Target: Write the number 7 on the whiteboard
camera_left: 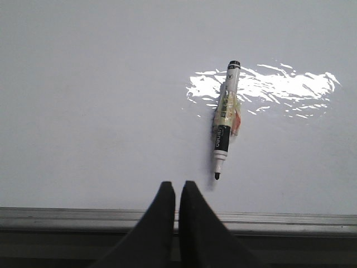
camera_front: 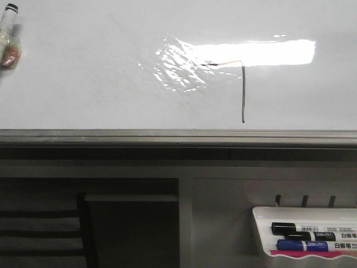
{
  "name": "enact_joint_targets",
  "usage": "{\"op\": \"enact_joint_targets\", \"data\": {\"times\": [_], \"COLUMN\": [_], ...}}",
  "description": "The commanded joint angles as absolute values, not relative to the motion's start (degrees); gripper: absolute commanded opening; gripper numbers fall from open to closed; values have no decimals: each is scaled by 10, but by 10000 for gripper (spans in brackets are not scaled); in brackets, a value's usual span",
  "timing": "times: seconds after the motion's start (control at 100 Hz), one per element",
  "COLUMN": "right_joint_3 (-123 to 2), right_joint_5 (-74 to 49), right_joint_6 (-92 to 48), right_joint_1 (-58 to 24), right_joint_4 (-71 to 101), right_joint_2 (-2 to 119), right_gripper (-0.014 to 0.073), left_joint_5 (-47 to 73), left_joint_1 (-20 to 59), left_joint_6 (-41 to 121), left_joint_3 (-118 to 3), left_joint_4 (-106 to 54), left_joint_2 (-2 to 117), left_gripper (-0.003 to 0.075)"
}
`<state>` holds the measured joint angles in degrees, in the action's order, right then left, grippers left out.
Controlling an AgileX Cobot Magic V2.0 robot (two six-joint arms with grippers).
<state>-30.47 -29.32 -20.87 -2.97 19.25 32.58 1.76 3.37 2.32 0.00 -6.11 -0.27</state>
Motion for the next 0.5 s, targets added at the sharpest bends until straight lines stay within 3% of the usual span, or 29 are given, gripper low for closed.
{"op": "enact_joint_targets", "data": {"times": [0.0, 0.12, 0.49], "right_joint_3": [-316, -287, -59], "right_joint_5": [-251, -231, 16], "right_joint_6": [-210, -217, -217], "right_joint_1": [-27, -19, 11], "right_joint_4": [202, 191, 191], "right_joint_2": [317, 259, 64], "right_gripper": [-71, -71, -71], "left_joint_5": [-28, -28, -28], "left_joint_1": [36, 36, 36], "left_joint_6": [25, 25, 25], "left_joint_3": [20, 20, 20], "left_joint_4": [-66, -66, -66], "left_joint_2": [-15, -15, -15], "left_gripper": [-20, -20, -20]}}
